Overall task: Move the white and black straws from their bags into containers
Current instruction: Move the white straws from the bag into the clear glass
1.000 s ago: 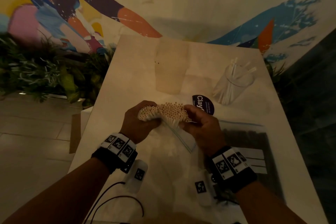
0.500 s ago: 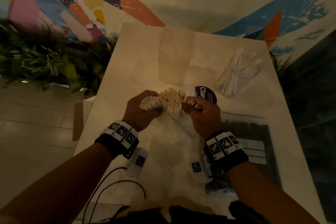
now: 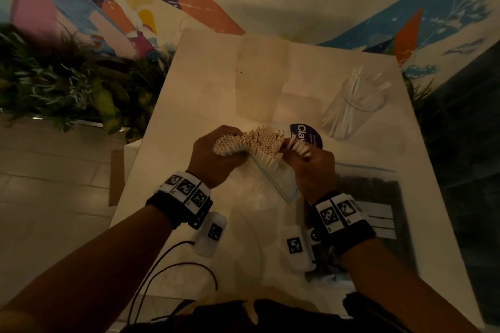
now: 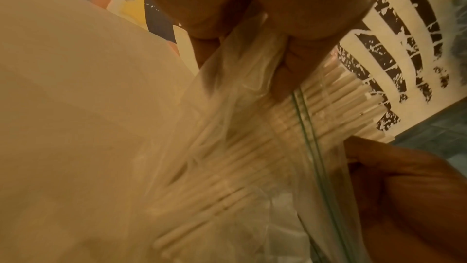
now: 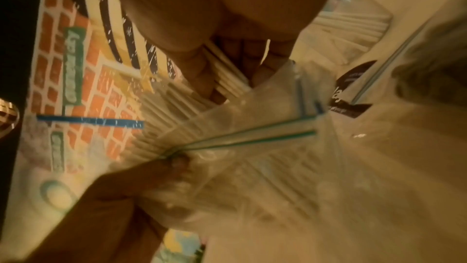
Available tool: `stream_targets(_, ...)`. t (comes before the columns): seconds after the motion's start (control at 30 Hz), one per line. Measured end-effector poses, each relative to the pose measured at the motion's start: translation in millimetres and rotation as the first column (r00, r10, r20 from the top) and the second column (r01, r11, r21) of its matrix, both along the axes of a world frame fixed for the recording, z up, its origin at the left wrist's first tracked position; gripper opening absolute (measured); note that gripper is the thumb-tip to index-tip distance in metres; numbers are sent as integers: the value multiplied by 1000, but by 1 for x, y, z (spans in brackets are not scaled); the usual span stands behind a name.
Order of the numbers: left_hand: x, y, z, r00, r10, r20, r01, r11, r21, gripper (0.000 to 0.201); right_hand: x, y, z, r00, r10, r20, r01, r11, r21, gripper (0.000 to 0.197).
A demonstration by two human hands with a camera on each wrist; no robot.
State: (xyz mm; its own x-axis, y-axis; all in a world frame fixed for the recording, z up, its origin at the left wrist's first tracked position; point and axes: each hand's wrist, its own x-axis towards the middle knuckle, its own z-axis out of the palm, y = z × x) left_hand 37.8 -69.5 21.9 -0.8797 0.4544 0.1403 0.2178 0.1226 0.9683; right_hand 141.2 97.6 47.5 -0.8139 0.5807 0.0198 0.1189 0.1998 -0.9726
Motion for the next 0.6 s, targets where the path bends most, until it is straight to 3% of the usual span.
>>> stream_targets(0.1,3,-2,-9,1000,-18,15,19,999,-38,31,0,0,-12,994,1,111,-24,979,203,10)
stream_targets(0.17,3,-3,-12,1000,-19,-3,19,997,-78,30,-1,0,-15,994,4,112,-36,958,285,9)
stream_targets(0.27,0,-5,-12,1000,-11,-10,9,990,-138,31,-2,-4,-17,999,25,45,-37,952,304,3)
stream_targets(0.47,0,-10,-12,1000,1,15,1,993,-115,34,-6,-7,-18,999,35,13,-37,971,237,15)
stream_targets(0.6,0,-11,-11,999,4,43,0,995,-100,32,-8,-7,-20,981,177,72,-191,936,295,22)
